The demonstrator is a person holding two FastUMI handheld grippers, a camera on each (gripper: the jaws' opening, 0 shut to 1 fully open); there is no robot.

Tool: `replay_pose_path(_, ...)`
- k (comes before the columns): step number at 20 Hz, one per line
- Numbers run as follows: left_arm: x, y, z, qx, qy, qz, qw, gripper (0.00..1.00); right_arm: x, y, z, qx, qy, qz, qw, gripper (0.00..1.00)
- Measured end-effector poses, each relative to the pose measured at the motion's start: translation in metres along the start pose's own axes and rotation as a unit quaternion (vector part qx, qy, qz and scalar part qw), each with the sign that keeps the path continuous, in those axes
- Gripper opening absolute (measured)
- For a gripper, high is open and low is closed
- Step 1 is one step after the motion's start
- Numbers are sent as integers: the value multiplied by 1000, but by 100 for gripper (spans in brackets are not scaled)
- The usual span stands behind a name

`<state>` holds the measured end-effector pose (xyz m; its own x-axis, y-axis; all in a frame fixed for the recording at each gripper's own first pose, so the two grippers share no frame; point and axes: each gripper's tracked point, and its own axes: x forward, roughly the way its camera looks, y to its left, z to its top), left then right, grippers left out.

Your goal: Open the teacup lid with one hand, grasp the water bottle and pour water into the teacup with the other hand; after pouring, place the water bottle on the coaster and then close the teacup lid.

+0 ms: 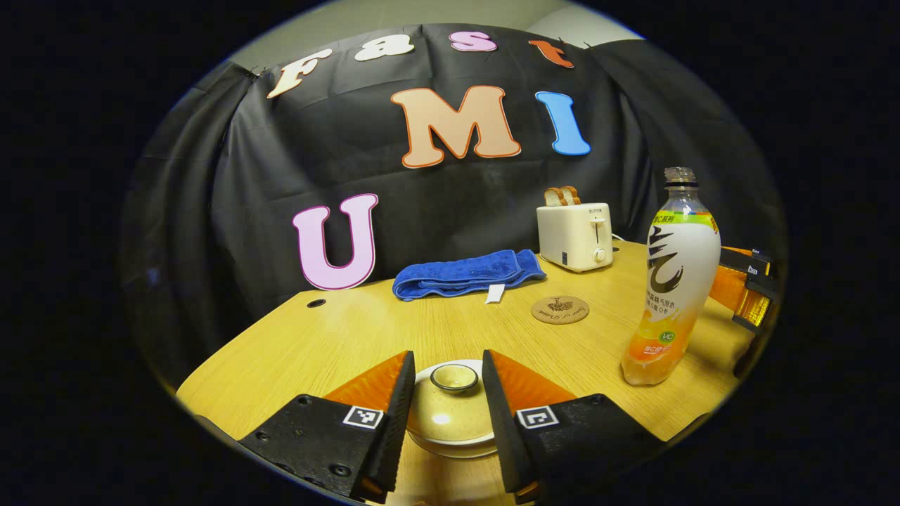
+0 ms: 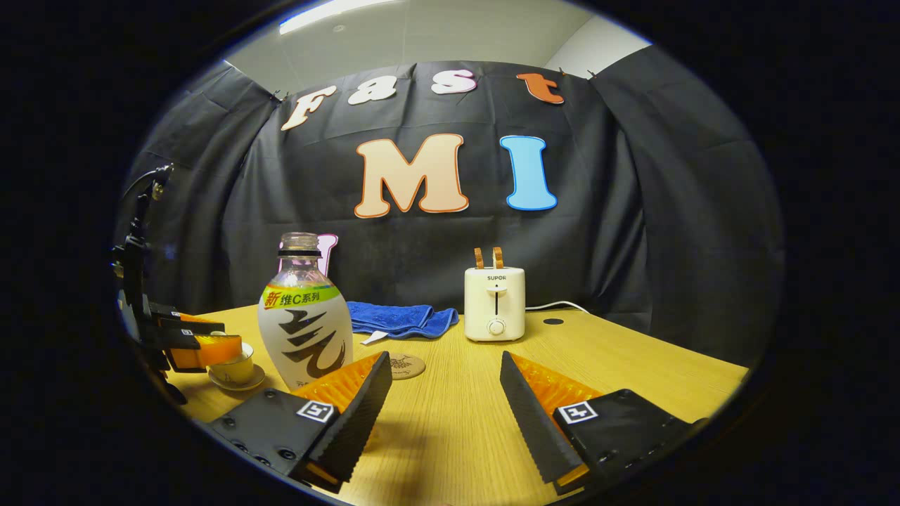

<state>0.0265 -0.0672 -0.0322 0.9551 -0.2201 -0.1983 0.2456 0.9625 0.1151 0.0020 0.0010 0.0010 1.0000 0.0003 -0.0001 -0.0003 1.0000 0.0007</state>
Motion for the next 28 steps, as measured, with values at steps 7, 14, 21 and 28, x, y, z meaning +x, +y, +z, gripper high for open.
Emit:
replay_pose_path(7,0,4,7,-31,-20,17,999,24,-1,1,0,5,1,7,1000,100)
replay_pose_path(14,-12,19,35,-26,-61,39,997,24,-9,-3,1,14,0,29,999,98)
replay_pose_path(21,-40,43,34,-52,-69,72,994,24,-41,42,8,32,-7,122,992,98)
replay_pose_path(28,-58,70,31,-68,-73,97,990,22,-43,88,-8,7,17,164,986,95)
